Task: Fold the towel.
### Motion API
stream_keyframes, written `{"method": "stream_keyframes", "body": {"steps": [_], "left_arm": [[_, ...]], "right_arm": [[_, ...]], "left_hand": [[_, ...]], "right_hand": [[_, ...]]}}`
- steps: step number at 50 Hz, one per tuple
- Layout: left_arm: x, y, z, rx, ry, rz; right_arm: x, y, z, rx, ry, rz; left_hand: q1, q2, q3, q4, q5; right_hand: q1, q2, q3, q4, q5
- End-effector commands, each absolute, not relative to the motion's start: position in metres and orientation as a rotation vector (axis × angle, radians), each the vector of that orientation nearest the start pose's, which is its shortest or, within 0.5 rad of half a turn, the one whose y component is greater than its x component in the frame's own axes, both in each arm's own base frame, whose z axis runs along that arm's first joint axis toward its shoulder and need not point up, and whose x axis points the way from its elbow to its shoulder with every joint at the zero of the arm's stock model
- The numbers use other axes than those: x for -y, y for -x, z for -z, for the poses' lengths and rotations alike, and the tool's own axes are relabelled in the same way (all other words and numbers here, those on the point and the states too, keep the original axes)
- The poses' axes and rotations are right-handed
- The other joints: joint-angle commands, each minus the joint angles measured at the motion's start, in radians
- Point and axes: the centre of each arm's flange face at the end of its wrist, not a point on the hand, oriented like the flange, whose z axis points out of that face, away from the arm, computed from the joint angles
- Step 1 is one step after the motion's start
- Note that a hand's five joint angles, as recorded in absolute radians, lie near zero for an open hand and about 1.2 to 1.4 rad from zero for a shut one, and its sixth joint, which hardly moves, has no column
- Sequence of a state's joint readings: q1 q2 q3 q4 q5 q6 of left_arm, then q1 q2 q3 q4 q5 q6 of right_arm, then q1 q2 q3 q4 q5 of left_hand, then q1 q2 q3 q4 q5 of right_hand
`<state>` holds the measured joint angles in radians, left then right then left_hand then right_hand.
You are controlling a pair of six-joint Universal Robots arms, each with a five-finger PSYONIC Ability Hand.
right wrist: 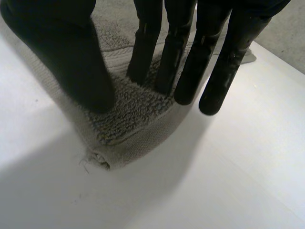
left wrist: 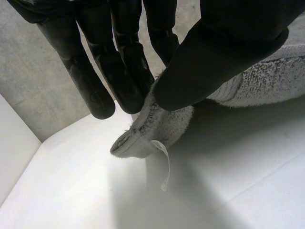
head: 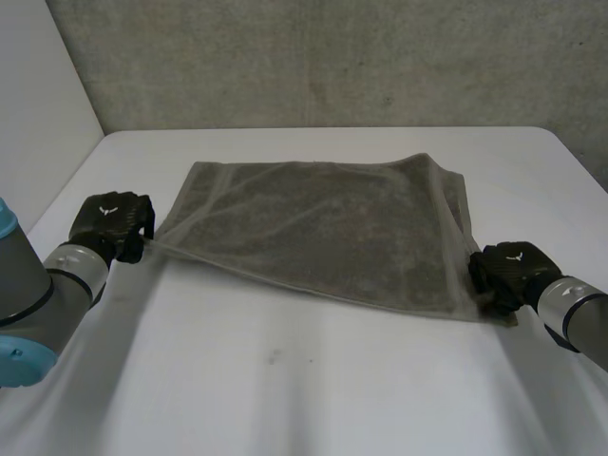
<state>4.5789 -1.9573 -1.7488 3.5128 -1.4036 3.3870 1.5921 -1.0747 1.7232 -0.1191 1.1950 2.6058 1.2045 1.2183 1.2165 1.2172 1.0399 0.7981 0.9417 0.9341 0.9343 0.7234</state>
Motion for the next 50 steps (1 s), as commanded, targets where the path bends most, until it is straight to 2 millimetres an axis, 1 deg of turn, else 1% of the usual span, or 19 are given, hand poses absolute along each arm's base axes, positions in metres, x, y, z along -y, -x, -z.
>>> {"method": "stream_keyframes", "body": {"steps": [1,5,11,15,17,20,26,30,33,39,41,42,44,45,46,47,48,49,50], "left_arm": [[0.320,0.192,-0.161,-2.397,-0.636,2.026],[0.315,0.192,-0.161,-2.429,-0.643,1.990],[0.296,0.187,-0.181,-2.481,-0.645,1.922],[0.284,0.183,-0.190,-2.504,-0.645,1.885],[0.275,0.180,-0.195,-2.527,-0.642,1.854],[0.270,0.179,-0.199,-2.531,-0.642,1.850],[0.244,0.175,-0.206,-2.587,-0.675,1.735],[0.217,0.166,-0.214,-2.620,-0.748,1.576],[0.207,0.162,-0.220,-2.618,-0.764,1.542],[0.206,0.164,-0.224,-2.593,-0.778,1.568],[0.212,0.164,-0.225,-2.577,-0.776,1.586],[0.212,0.164,-0.225,-2.577,-0.776,1.586],[0.229,0.167,-0.227,-2.523,-0.776,1.658],[0.229,0.167,-0.227,-2.523,-0.776,1.659],[0.240,0.169,-0.225,-2.497,-0.779,1.688],[0.240,0.169,-0.225,-2.497,-0.779,1.688],[0.252,0.171,-0.224,-2.467,-0.779,1.730],[0.266,0.174,-0.225,-2.431,-0.775,1.782],[0.266,0.174,-0.225,-2.430,-0.775,1.783]], "right_arm": [[0.315,-0.172,-0.118,-2.441,1.009,1.575],[0.317,-0.170,-0.123,-2.441,0.990,1.591],[0.313,-0.164,-0.147,-2.445,0.980,1.628],[0.302,-0.158,-0.154,-2.499,0.968,1.506],[0.291,-0.157,-0.158,-2.518,1.018,1.381],[0.288,-0.152,-0.160,-2.524,1.085,1.329],[0.282,-0.140,-0.168,-2.568,1.149,1.262],[0.260,-0.131,-0.180,-2.591,1.240,1.083],[0.250,-0.124,-0.188,-2.588,1.302,0.996],[0.252,-0.122,-0.196,-2.569,1.364,1.034],[0.266,-0.121,-0.205,-2.575,1.329,1.153],[0.266,-0.121,-0.205,-2.575,1.329,1.154],[0.281,-0.126,-0.214,-2.556,1.268,1.292],[0.281,-0.126,-0.214,-2.556,1.267,1.292],[0.290,-0.130,-0.217,-2.544,1.250,1.353],[0.300,-0.135,-0.217,-2.526,1.244,1.395],[0.300,-0.136,-0.217,-2.526,1.244,1.396],[0.309,-0.144,-0.216,-2.498,1.247,1.426],[0.309,-0.144,-0.216,-2.498,1.247,1.426]], "left_hand": [[0.192,0.178,0.180,0.179,0.182],[0.192,0.178,0.180,0.179,0.182],[0.192,0.178,0.180,0.179,0.182],[0.192,0.178,0.180,0.179,0.182],[0.192,0.178,0.180,0.179,0.182],[0.192,0.178,0.180,0.179,0.182],[0.192,0.178,0.180,0.179,0.182],[0.192,0.178,0.180,0.179,0.182],[0.192,0.178,0.180,0.179,0.182],[0.192,0.178,0.180,0.179,0.182],[0.192,0.178,0.180,0.179,0.182],[0.192,0.178,0.180,0.179,0.182],[0.192,0.178,0.180,0.179,0.182],[0.192,0.178,0.180,0.179,0.182],[0.192,0.178,0.180,0.179,0.182],[0.192,0.178,0.180,0.179,0.182],[0.192,0.178,0.180,0.179,0.182],[0.192,0.178,0.180,0.179,0.182],[0.192,0.178,0.180,0.179,0.182]], "right_hand": [[0.598,0.455,0.462,0.462,0.498],[0.598,0.455,0.462,0.462,0.498],[0.598,0.455,0.462,0.462,0.498],[0.598,0.455,0.462,0.462,0.498],[0.598,0.455,0.462,0.462,0.498],[0.598,0.455,0.462,0.462,0.498],[0.598,0.455,0.462,0.462,0.498],[0.598,0.455,0.462,0.462,0.498],[0.598,0.455,0.462,0.462,0.498],[0.598,0.455,0.462,0.462,0.498],[0.598,0.455,0.462,0.462,0.498],[0.598,0.455,0.462,0.462,0.498],[0.598,0.455,0.462,0.462,0.498],[0.598,0.455,0.462,0.462,0.498],[0.598,0.455,0.462,0.462,0.498],[0.598,0.455,0.462,0.462,0.498],[0.598,0.455,0.462,0.462,0.498],[0.598,0.455,0.462,0.462,0.498],[0.598,0.455,0.462,0.462,0.498]]}}
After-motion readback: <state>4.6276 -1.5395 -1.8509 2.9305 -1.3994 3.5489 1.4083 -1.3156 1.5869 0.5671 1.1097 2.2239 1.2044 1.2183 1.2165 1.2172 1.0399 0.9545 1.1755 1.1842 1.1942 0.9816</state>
